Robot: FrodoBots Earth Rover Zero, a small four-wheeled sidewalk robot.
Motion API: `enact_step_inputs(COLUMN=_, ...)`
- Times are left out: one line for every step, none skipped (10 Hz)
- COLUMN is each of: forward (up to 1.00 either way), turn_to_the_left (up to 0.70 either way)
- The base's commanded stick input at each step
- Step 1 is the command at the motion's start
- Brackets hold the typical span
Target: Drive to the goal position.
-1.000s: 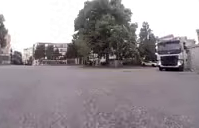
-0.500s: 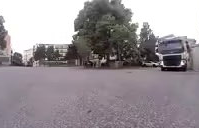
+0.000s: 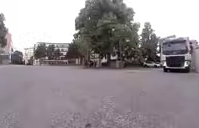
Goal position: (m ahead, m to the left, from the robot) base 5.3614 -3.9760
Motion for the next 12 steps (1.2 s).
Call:
enact_step_inputs(forward=0.6, turn_to_the_left=0.0)
enact_step_inputs(forward=0.6, turn_to_the_left=0.0)
enact_step_inputs(forward=0.6, turn_to_the_left=0.0)
enact_step_inputs(forward=0.6, turn_to_the_left=0.0)
enact_step_inputs(forward=0.6, turn_to_the_left=0.0)
enact_step_inputs(forward=0.6, turn_to_the_left=0.0)
enact_step_inputs(forward=0.6, turn_to_the_left=0.0)
enact_step_inputs(forward=0.6, turn_to_the_left=0.0)
enact_step_inputs(forward=0.6, turn_to_the_left=0.0)
enact_step_inputs(forward=0.6, turn_to_the_left=0.0)
enact_step_inputs(forward=0.6, turn_to_the_left=0.0)
enact_step_inputs(forward=0.6, turn_to_the_left=0.0)
